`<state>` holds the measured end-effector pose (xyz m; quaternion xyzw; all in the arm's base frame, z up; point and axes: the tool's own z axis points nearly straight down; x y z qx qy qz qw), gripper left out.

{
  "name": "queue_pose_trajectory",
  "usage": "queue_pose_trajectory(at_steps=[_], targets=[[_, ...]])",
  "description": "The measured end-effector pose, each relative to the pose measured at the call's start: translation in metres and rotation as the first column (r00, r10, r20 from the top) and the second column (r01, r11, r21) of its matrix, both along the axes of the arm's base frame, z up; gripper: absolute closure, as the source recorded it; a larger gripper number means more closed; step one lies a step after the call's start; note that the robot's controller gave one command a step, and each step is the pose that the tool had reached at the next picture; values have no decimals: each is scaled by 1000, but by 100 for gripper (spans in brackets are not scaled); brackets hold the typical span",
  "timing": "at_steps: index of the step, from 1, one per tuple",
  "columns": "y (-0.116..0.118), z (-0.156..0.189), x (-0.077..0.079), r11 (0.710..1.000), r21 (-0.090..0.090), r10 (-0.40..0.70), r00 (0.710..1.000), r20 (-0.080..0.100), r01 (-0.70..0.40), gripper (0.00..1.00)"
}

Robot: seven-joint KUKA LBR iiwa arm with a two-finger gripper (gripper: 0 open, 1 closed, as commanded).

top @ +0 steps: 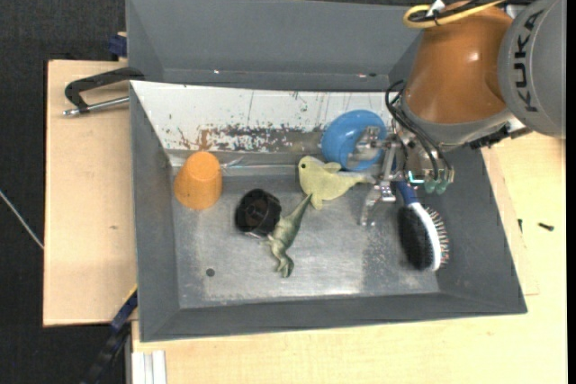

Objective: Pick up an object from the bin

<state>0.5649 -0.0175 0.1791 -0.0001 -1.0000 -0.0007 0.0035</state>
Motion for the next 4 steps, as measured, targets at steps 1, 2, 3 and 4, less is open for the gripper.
queue_pose_trajectory(at_steps=[1, 2, 3, 4], targets=[[20, -104, 37, 996, 0, -90, 996, 20, 90, 0], [19, -99, 40, 996, -2, -91, 996, 17, 91, 0], [22, -102, 40, 982, 2, -188, 982, 18, 188, 0], [22, -98, 42, 982, 0, -187, 982, 13, 187, 0]])
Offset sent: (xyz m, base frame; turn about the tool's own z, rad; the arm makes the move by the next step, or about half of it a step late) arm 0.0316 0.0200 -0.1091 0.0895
